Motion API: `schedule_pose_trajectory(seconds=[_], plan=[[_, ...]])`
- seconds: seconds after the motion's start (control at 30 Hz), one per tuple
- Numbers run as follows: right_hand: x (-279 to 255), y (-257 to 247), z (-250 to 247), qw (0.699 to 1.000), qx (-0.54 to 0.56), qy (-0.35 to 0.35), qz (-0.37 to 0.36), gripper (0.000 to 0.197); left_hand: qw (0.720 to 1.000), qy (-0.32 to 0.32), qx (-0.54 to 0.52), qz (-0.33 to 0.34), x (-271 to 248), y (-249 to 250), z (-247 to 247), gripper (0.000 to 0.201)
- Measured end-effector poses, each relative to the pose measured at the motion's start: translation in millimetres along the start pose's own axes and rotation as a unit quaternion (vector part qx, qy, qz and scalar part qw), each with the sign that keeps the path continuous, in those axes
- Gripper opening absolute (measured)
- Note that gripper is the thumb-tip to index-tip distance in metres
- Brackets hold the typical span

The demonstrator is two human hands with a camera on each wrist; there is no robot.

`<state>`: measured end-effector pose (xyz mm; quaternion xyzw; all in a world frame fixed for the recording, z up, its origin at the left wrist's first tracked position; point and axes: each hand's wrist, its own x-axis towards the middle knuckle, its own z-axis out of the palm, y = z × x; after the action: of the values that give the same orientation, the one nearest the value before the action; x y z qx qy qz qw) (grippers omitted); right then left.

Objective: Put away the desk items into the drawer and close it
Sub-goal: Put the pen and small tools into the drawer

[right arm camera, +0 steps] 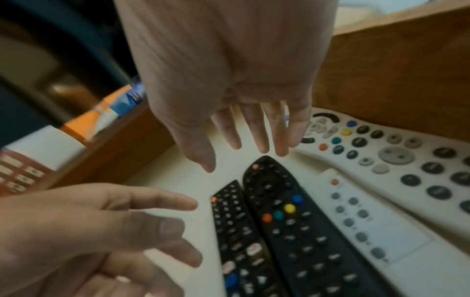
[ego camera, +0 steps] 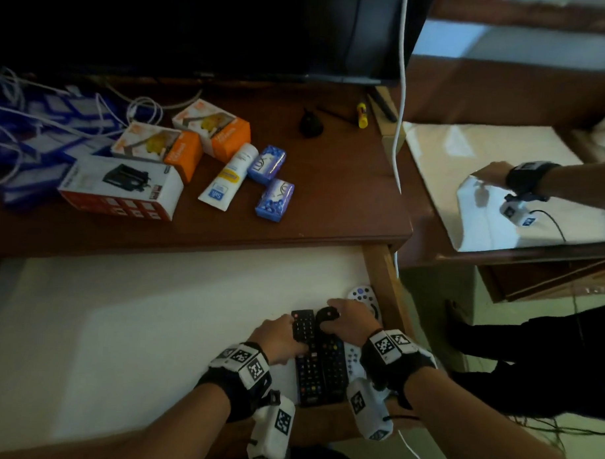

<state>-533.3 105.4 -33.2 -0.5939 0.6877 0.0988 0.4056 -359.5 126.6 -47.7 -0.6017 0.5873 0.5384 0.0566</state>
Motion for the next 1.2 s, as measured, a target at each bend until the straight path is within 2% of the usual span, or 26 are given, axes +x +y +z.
schedule_pose_trajectory(seconds=[0.17,0.23,0.33,0.43,0.53,0.73,0.8,0.93,1.1,1.2], plan=[[-5.7,-15.2,1.2,0.999,0.043,0.030,-0.009,0.035,0.999,0.037,-0.001,0.016,-10.9,-1.1,-31.1,0.047],[-6.2,-22.1,-3.6,0.996,0.072,0.046,-0.022,0.013,0.998,0.056,-0.006,0.031,-14.4,2.9,-46.9,0.040],[-8.6,-35.1,-19.9,0.988,0.127,0.066,-0.048,0.020,0.995,0.089,-0.004,0.053,-16.1,14.2,-71.6,0.032],[-7.7,-47.6,-41.7,0.979,0.183,0.061,-0.066,0.010,0.990,0.114,-0.011,0.085,-14.2,33.3,-95.1,0.027],[1.5,-54.3,-70.6,0.963,0.236,0.084,-0.097,0.011,0.983,0.130,-0.008,0.129,-10.0,63.4,-121.2,0.023],[34.0,-70.0,-164.6,0.950,0.264,0.113,-0.122,0.020,0.964,0.178,0.046,0.190,18.0,140.5,-185.2,0.022],[52.0,-73.1,-197.7,0.953,0.246,0.121,-0.128,0.012,0.964,0.183,0.055,0.187,32.9,161.8,-206.8,0.023],[100.7,-80.5,-259.8,0.968,0.151,0.142,-0.139,0.019,0.955,0.238,0.086,0.156,80.2,186.9,-243.4,0.021],[166.4,-89.6,-302.4,0.967,0.081,0.215,-0.105,0.014,0.944,0.289,0.134,0.088,138.1,196.1,-265.9,0.048],[200.8,-95.4,-316.0,0.973,0.116,0.197,-0.044,0.039,0.937,0.310,0.150,0.067,163.2,198.3,-271.1,0.060]])
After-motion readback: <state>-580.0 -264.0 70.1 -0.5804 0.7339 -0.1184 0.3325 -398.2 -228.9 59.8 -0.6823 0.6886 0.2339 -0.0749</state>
